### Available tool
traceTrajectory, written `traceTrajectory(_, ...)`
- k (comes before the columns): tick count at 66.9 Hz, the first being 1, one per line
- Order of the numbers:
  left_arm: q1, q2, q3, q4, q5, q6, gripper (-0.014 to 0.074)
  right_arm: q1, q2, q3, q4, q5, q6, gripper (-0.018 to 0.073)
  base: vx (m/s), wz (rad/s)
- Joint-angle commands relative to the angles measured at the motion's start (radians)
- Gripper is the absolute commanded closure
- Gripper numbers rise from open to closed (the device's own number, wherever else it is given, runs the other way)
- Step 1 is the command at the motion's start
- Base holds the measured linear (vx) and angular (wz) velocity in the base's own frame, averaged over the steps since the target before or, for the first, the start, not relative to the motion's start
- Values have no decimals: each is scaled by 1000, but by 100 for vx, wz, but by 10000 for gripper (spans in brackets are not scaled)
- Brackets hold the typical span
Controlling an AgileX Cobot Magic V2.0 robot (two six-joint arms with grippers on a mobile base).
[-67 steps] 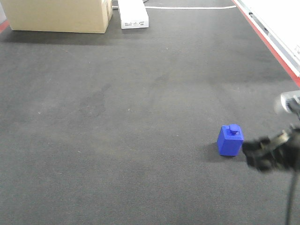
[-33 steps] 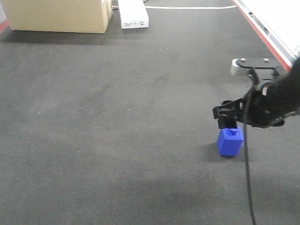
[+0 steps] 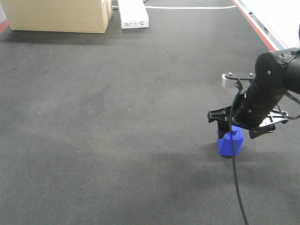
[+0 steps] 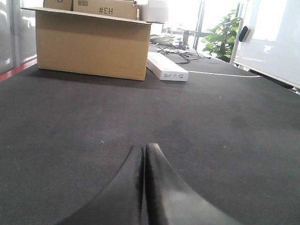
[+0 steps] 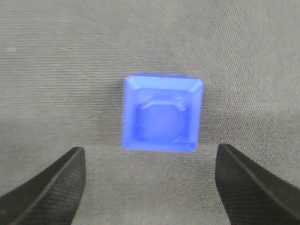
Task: Pour parts from conveyor to right shelf
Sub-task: 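Close the right gripper on the blue block, then lift the blue block off the belt with the right gripper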
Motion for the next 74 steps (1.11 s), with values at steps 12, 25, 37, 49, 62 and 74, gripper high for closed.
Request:
traceTrajectory(12, -5, -8, 22, -9, -75, -4, 603, -25, -5, -32, 12, -33, -46, 5, 0, 0)
traceTrajectory(25, -5, -8, 22, -9, -75, -4, 603, -25, 58, -78, 8, -27, -47, 17, 0, 0)
traceTrajectory(37, -5, -8, 22, -9, -75, -4, 603, -25, 110, -112, 9, 4, -61, 101, 0, 0)
traceTrajectory(49, -5, -8, 22, -9, -75, -4, 603, -25, 95, -112, 7, -18, -66, 351, 0, 0)
traceTrajectory(62, -5, -8, 22, -9, -75, -4, 603, -25, 0, -107, 9, -36, -121, 573, 0, 0)
traceTrajectory(74, -5, -8, 22, -9, -75, -4, 603, -24, -160, -105, 6, -65, -172, 568, 0, 0)
